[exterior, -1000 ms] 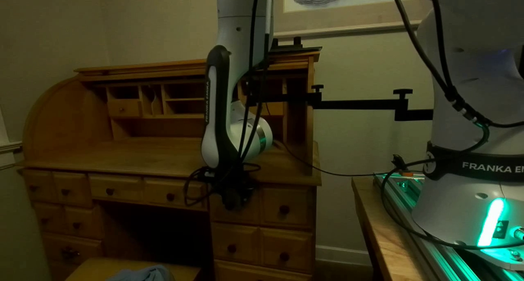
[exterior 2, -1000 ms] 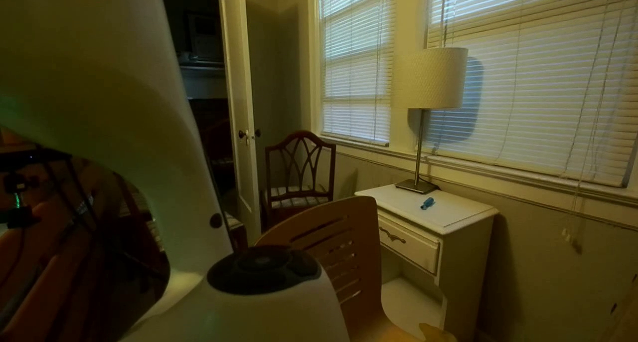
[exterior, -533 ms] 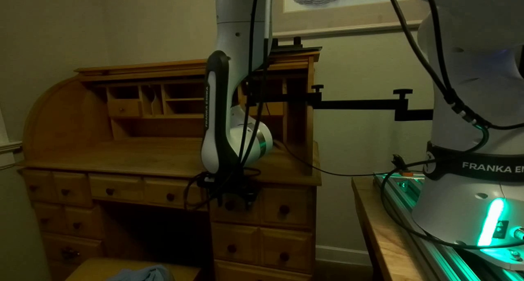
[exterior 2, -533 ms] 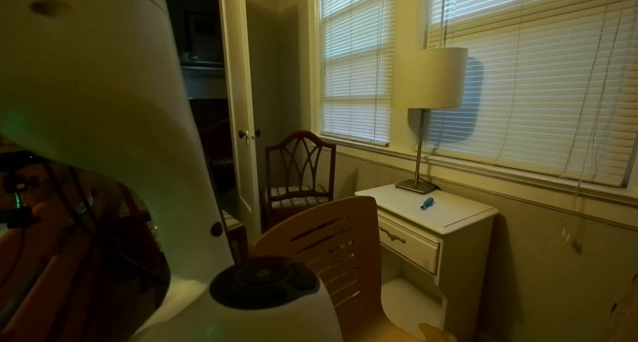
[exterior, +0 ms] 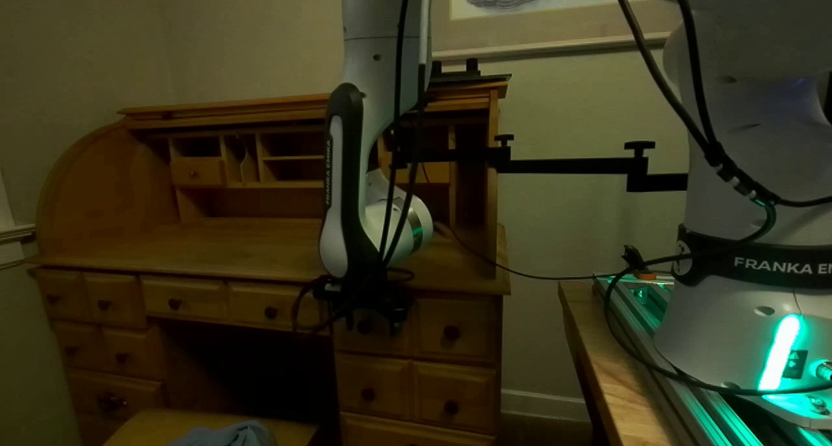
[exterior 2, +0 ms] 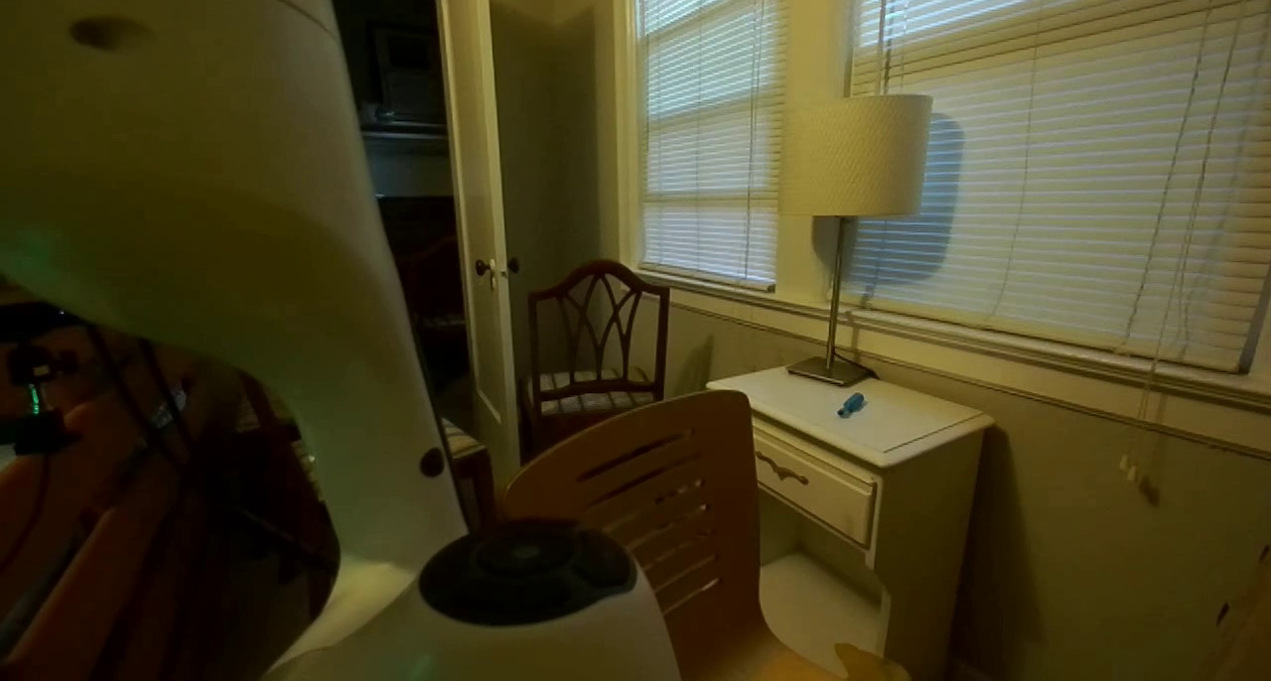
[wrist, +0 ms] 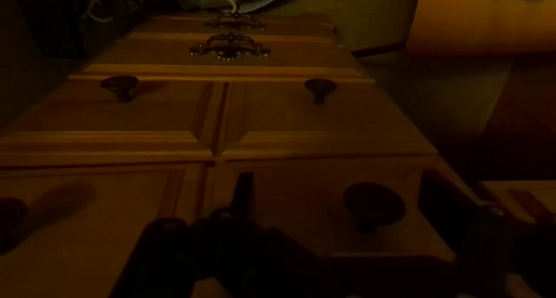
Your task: Open the topmost drawer on the right.
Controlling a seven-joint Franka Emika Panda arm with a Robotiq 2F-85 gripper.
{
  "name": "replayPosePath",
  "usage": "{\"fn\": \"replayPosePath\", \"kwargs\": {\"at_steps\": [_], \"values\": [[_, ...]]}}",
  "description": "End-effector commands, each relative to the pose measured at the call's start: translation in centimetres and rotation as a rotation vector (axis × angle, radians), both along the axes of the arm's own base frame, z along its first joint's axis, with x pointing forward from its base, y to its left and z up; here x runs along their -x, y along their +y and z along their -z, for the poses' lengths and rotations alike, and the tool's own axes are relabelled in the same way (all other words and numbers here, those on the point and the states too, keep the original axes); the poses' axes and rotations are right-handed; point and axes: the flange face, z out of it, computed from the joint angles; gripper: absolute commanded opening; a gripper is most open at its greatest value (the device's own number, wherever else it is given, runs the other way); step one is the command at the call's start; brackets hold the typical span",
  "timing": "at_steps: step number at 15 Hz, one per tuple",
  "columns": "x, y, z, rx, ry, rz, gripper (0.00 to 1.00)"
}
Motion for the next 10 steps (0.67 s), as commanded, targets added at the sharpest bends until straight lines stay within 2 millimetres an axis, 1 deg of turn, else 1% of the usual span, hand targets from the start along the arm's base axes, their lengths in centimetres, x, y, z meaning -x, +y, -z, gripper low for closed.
{"fn": "replayPosePath", "kwargs": {"at_steps": [1,3,7,8,9,10], "values": [[-0.35,-0.04,0.43,0.000,-0.008,0.018,0.66],[-0.50,0.00,0.34,0.001,-0.014,0.017,0.51],[-1.06,0.18,0.08,0.002,-0.027,0.012,0.24],[-1.20,0.25,0.03,0.002,-0.030,0.010,0.16],[-1.26,0.29,0.02,0.002,-0.031,0.009,0.11],[-1.21,0.30,0.05,0.002,-0.030,0.009,0.10]]}}
